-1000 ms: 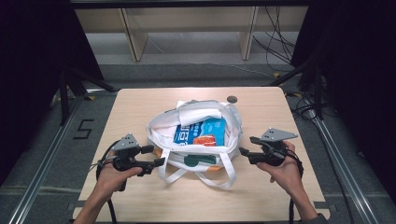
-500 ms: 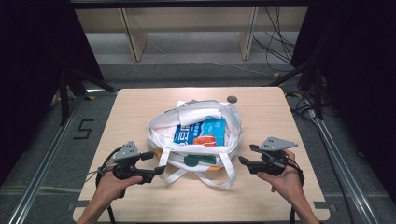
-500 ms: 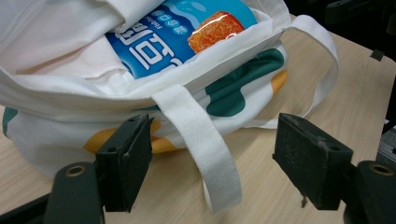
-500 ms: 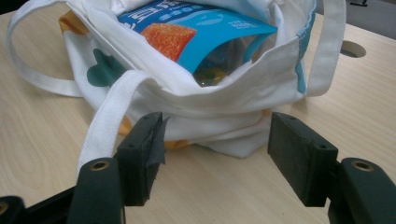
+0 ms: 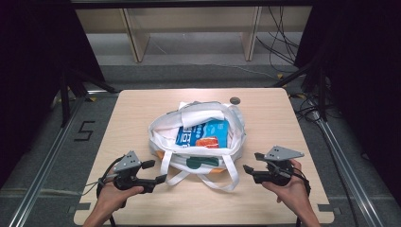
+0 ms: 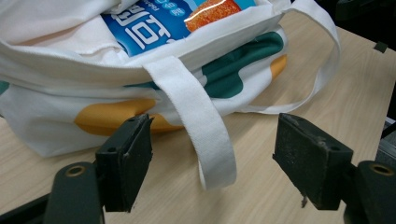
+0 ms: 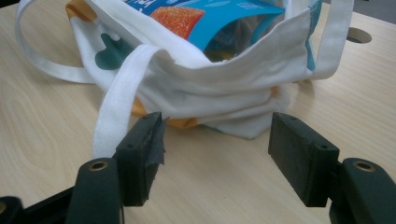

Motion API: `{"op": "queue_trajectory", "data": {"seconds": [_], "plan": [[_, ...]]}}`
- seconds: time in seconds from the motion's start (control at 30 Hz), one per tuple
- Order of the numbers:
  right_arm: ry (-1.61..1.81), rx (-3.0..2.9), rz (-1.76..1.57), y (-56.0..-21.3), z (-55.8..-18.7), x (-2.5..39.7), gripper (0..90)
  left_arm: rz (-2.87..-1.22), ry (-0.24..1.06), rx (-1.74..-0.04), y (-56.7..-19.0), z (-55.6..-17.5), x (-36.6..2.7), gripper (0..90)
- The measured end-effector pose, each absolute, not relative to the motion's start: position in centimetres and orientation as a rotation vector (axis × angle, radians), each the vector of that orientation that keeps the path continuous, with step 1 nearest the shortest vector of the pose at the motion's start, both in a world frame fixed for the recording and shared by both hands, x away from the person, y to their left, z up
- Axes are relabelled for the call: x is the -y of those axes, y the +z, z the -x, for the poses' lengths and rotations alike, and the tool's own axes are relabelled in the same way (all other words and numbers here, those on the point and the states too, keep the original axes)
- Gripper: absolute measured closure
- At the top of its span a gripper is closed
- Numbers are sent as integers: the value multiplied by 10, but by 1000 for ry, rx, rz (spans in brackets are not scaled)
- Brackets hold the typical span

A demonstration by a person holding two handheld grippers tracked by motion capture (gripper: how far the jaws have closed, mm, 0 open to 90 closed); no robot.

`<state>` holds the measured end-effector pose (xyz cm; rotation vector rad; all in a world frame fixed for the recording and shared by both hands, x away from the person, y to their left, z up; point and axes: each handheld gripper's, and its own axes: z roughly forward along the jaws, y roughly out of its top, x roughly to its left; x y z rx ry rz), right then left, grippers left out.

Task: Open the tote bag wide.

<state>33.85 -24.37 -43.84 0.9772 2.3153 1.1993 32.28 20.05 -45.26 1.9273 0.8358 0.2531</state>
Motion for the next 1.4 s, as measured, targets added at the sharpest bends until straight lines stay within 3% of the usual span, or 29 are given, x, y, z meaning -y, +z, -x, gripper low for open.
{"op": "queue_trajectory", "data": {"seconds": [1.4], "plan": [[1187,-2353,-1021,-479,-285,256,304,-1935,330,-824,-489,-275,-199,213]]}}
